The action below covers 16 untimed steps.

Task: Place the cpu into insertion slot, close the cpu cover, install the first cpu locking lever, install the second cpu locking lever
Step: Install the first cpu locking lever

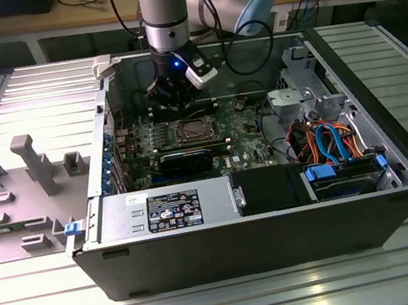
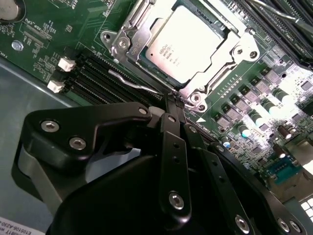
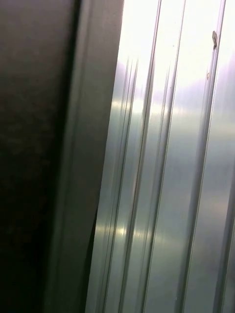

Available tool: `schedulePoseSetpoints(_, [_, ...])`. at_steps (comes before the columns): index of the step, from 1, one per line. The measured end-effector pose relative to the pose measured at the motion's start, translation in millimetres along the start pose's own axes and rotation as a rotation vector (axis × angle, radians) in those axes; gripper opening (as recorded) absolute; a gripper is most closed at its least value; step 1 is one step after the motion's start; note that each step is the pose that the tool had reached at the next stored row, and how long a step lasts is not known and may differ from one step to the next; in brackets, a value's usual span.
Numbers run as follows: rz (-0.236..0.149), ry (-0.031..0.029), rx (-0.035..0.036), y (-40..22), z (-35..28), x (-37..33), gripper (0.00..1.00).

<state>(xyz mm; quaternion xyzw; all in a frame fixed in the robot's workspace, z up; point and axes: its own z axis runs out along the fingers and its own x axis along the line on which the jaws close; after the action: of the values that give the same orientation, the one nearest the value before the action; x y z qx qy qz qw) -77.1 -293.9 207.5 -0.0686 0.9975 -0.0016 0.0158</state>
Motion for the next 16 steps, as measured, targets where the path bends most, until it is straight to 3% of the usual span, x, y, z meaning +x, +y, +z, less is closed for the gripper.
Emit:
schedulePoseSetpoints(6, [-0.001, -0.0002, -0.0002, 0.1, 0.5, -2.4, 0.11])
schedulePoseSetpoints(16, [-0.001, 0.0003, -0.0002, -2.5, 2.9, -20.8, 0.11])
